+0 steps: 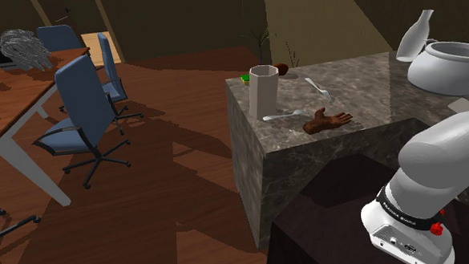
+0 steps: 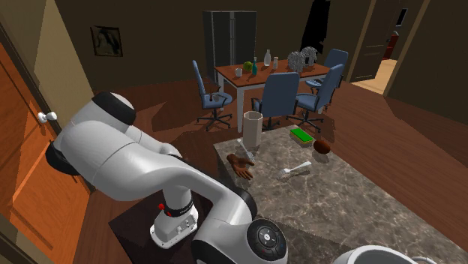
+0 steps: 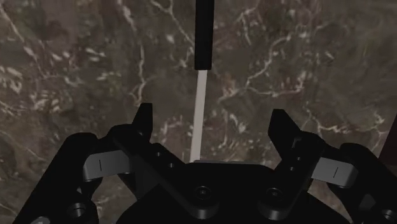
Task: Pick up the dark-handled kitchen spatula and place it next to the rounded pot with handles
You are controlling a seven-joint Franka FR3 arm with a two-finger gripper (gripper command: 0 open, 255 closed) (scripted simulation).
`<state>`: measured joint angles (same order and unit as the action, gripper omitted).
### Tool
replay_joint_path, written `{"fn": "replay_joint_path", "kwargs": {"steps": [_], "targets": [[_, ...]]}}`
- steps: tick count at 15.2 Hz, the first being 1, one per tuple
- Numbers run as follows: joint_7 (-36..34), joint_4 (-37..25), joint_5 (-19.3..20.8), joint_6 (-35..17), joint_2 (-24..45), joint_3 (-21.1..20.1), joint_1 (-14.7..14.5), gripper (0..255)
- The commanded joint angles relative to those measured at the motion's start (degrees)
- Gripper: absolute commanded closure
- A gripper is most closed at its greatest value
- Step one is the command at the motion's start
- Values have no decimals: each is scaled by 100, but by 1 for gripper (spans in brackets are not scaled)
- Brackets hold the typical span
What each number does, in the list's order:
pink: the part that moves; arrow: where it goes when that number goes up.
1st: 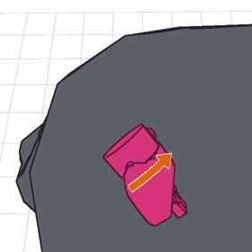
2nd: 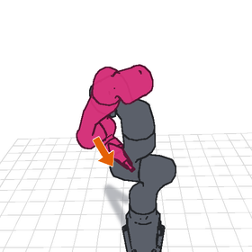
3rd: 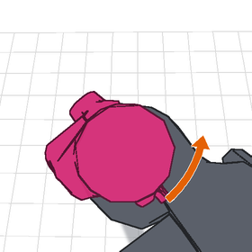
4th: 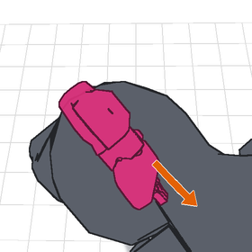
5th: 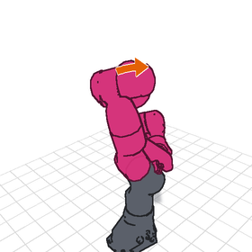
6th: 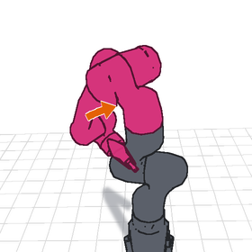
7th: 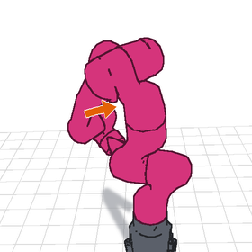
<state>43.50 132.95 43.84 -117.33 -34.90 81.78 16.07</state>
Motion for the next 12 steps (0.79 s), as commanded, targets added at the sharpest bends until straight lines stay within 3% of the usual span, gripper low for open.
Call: {"fn": "replay_joint_path", "kwargs": {"steps": [1, 4, 12], "targets": [[32, -78, -90, 179, -24, -224, 119, 0], [119, -340, -310, 677, -98, -761, 376, 0], [117, -340, -307, 679, -102, -760, 374, 0]]}}
